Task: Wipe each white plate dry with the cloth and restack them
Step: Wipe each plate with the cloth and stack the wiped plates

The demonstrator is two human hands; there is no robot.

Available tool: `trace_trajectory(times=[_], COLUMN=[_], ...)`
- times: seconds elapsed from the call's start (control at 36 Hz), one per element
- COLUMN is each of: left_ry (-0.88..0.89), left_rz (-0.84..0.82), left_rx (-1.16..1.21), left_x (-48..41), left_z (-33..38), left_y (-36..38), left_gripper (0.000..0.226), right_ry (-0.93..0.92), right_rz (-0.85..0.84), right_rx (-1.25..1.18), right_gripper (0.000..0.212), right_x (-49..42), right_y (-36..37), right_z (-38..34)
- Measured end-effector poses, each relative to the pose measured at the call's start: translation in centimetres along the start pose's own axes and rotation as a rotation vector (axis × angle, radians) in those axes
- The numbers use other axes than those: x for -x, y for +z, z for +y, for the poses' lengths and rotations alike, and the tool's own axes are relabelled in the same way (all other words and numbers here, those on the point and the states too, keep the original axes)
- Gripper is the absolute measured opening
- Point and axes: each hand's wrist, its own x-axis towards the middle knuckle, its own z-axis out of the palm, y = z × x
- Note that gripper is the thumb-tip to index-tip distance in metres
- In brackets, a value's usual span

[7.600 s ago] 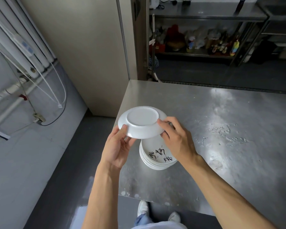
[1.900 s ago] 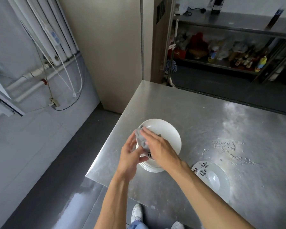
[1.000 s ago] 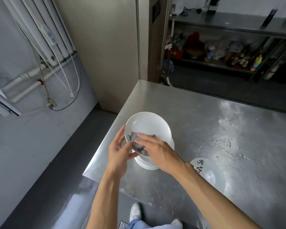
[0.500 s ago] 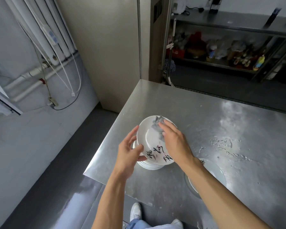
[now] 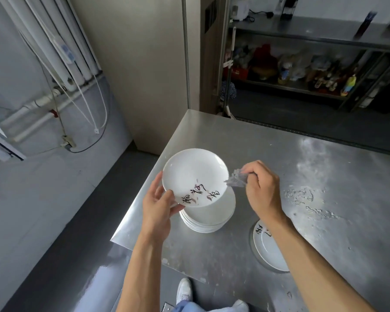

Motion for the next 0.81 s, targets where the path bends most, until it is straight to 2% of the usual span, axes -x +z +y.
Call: trace_trajectory(times=[0.08, 0.14, 0.19, 0.22, 0.28, 0.44, 0.61, 0.67, 0.72, 0.78, 0.81], left_ry=[-0.025, -0.036, -0.03, -0.026, -0.029, -0.046, -0.063, 0.074, 0.344, 0.563, 0.604], left_rz=[0.048, 0.056, 0.052, 0.043, 0.022, -0.033, -0.049, -0.022, -0.018, -0.084, -0.14], left_rx=[0.075, 0.096, 0.078, 0.061, 0.038, 0.027, -0.028, -0.235, -0.587, -0.801, -0.841], left_x=[-0.2, -0.1, -0.1, 0.0, 0.1, 0.1, -0.5, -0.5, -0.2, -0.2, 0.0], left_z=[0.3, 0.5, 0.5, 0.5, 0.5, 0.5, 0.7, 0.4, 0.5, 0.5, 0.7], left_y=[-0.3, -0.1, 0.1, 0.3, 0.7, 1.2, 0.5, 0.4, 0.2, -0.3, -0.5], left_gripper=[0.063, 0.064, 0.066, 0.065, 0.064, 0.064, 0.046, 0.05, 0.056, 0.047, 0.044], right_ry=[0.019, -0.031, -0.101, -0.143, -0.223, -0.414, -0.532, -0.522, -0.506, -0.501, -0.503], right_rz=[-0.087, -0.174, -0.221, -0.227, -0.231, -0.185, -0.227, -0.237, -0.251, -0.262, -0.268], right_rx=[0.104, 0.18, 0.252, 0.275, 0.292, 0.319, 0.398, 0.419, 0.447, 0.471, 0.481], right_gripper=[0.016, 0.013, 0.033, 0.04, 0.041, 0.015, 0.024, 0.026, 0.027, 0.024, 0.023], right_x=[0.8, 1.5, 2.1, 2.2, 2.2, 2.1, 1.9, 1.6, 1.4, 1.1, 0.9], right_y=[-0.3, -0.1, 0.4, 0.7, 1.3, 2.3, 1.7, 1.7, 1.6, 1.6, 1.6], right_z=[0.5, 0.6, 0.4, 0.2, -0.3, -1.0, -1.1, -1.2, -1.4, -1.5, -1.6])
